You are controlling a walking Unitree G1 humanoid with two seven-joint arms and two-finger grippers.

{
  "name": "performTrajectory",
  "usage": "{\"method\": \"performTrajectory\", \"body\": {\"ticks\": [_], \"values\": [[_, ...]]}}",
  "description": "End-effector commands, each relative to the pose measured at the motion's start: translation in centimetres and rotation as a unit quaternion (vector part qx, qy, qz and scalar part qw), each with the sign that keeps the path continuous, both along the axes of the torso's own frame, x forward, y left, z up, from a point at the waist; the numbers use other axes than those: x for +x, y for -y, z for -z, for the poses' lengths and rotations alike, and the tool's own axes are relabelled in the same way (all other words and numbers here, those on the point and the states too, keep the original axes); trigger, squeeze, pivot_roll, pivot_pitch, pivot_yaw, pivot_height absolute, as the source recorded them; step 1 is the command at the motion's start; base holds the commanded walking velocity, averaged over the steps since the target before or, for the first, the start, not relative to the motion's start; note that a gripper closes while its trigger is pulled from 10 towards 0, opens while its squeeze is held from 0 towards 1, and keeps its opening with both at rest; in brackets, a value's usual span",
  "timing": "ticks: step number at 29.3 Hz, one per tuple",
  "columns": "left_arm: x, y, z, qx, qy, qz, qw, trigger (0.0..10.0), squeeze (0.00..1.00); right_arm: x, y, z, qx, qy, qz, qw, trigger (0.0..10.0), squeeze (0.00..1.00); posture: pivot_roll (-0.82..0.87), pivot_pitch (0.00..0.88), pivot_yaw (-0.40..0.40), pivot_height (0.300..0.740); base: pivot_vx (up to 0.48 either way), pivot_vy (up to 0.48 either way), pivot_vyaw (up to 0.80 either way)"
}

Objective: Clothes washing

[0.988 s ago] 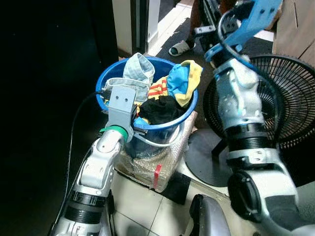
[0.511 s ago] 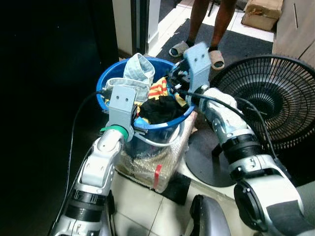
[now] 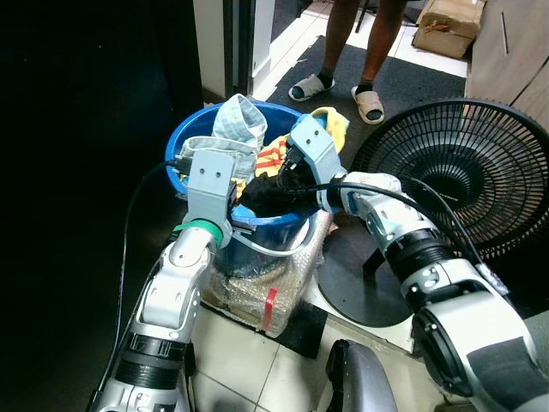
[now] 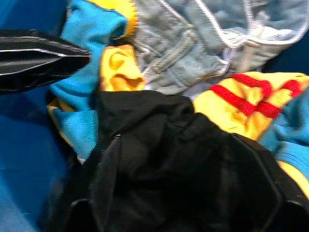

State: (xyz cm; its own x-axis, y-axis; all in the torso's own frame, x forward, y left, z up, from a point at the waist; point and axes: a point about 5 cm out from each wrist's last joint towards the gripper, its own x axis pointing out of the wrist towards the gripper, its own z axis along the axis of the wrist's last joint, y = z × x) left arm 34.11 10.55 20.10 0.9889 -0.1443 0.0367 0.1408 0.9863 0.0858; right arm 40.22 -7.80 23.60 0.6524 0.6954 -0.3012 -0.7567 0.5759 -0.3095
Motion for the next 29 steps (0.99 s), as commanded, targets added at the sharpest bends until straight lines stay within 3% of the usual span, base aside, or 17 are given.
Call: {"method": "performTrajectory", "body": {"ticks": [1, 3, 4, 5, 9, 13, 18, 19, 21, 22, 23, 25, 29], "values": [[-0.3, -0.3, 4.6, 0.013, -0.101, -0.010, 0.995, 10.0, 0.00, 0.0, -0.1, -0.2, -0.018, -0.013, -0.014, 1.000, 10.0, 1.00, 0.10, 0.195, -0.079, 0.491, 0.000, 0.000, 0.00], [-0.3, -0.3, 4.6, 0.013, -0.101, -0.010, 0.995, 10.0, 0.00, 0.0, -0.1, -0.2, -0.018, -0.013, -0.014, 1.000, 10.0, 1.00, 0.10, 0.195, -0.079, 0.491, 0.000, 0.000, 0.00], [-0.4, -0.3, 4.7, 0.011, -0.101, -0.012, 0.995, 10.0, 0.00, -0.1, 0.1, -0.1, -0.050, -0.020, -0.027, 0.998, 10.0, 0.67, 0.10, 0.199, -0.087, 0.491, 0.000, 0.000, 0.00], [-0.4, -0.3, 4.8, 0.010, -0.102, -0.013, 0.995, 10.0, 0.00, -0.1, 0.5, 0.3, -0.051, -0.030, -0.022, 0.998, 10.0, 0.00, 0.10, 0.199, -0.087, 0.491, 0.000, 0.000, 0.00], [-0.5, -0.4, 4.8, 0.010, -0.103, -0.014, 0.995, 10.0, 0.00, -0.2, 0.7, 1.6, -0.045, -0.056, -0.013, 0.997, 10.0, 0.00, 0.10, 0.203, -0.082, 0.491, 0.000, 0.000, 0.00], [-0.4, -0.4, 4.7, 0.013, -0.102, -0.013, 0.995, 10.0, 0.00, -0.8, 0.3, 4.6, -0.034, -0.102, -0.009, 0.994, 10.0, 0.00, 0.11, 0.210, -0.076, 0.491, 0.000, 0.000, 0.00], [-0.6, -0.5, 4.8, 0.016, -0.103, -0.013, 0.994, 10.0, 0.00, -0.9, 0.3, 5.8, -0.030, -0.097, 0.019, 0.995, 10.0, 0.00, 0.12, 0.219, -0.068, 0.491, 0.000, 0.000, 0.00], [-0.6, -0.6, 4.8, 0.017, -0.104, -0.013, 0.994, 10.0, 0.00, -0.8, 0.4, 6.0, -0.022, -0.090, 0.037, 0.995, 4.0, 0.00, 0.14, 0.224, -0.062, 0.491, 0.000, 0.000, 0.00], [-0.6, -0.6, 4.8, 0.017, -0.104, -0.013, 0.994, 10.0, 0.00, -0.8, 0.4, 6.0, -0.022, -0.090, 0.037, 0.995, 4.0, 0.00, 0.14, 0.224, -0.062, 0.491, 0.000, 0.000, 0.00], [-0.7, -0.6, 4.8, 0.018, -0.104, -0.013, 0.994, 10.0, 0.00, -0.7, 0.5, 6.1, -0.014, -0.086, 0.052, 0.995, 2.6, 0.00, 0.14, 0.224, -0.062, 0.491, 0.000, 0.000, 0.00], [-0.7, -0.6, 4.8, 0.018, -0.104, -0.013, 0.994, 10.0, 0.00, -0.7, 0.5, 6.1, -0.014, -0.086, 0.052, 0.995, 2.6, 0.00, 0.14, 0.224, -0.062, 0.491, 0.000, 0.000, 0.00], [-0.7, -0.7, 4.8, 0.019, -0.105, -0.014, 0.994, 10.0, 0.00, -0.6, 0.5, 6.2, 0.008, -0.084, 0.072, 0.994, 0.0, 0.00, 0.15, 0.223, -0.057, 0.491, 0.000, 0.000, 0.00], [-0.6, -0.8, 4.8, 0.021, -0.105, -0.014, 0.994, 10.0, 0.00, -0.5, 0.5, 6.4, 0.040, -0.091, 0.089, 0.991, 0.0, 0.00, 0.15, 0.220, -0.052, 0.491, 0.000, 0.000, 0.00]]}}
